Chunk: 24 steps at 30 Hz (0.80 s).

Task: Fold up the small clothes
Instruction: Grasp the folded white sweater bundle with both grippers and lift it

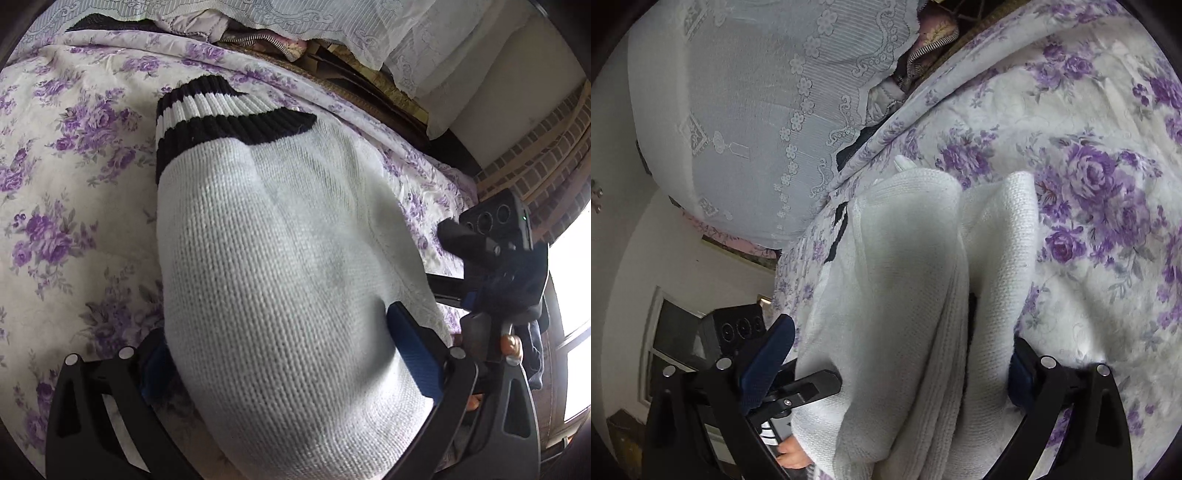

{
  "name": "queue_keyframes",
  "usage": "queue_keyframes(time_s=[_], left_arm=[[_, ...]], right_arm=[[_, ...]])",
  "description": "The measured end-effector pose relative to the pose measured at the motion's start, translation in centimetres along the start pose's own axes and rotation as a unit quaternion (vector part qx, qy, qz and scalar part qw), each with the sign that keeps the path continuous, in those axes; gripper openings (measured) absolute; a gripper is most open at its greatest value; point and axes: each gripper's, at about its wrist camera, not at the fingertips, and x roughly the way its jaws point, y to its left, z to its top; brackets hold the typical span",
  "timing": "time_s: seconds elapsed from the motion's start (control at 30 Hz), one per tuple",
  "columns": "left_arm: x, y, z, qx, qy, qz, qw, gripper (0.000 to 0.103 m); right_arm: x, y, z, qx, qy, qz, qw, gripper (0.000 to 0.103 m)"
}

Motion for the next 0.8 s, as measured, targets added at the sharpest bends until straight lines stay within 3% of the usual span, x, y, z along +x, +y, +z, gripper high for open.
queue_keyframes(time_s=[0.13, 0.37, 0.57, 0.8], left_arm=[[0.1, -0.2, 0.0, 0.004, -0.001, 0.005, 1.0, 0.098], [0.1, -1.0, 0.0, 0.02, -0.009, 0.029, 0.9993, 0.098], [0.0, -2.8, -0.2, 0.058, -0.034, 0.071, 0.9952, 0.092], [-1.1, -5.6, -1.0, 0.119, -0.078, 0.131, 0.9811, 0.077]], right_arm=[[1.7, 1.8, -0.5, -0.057, 0.015, -0.074, 0.996, 0.1], [2.3, 1.8, -0.5, -0.067, 0.012, -0.093, 0.993, 0.1], [3.1, 2.3, -0.4, -0.068, -0.014, -0.118, 0.991, 0.1], [2.2, 4.7, -1.4, -0.11, -0.051, -0.121, 0.985, 0.1]])
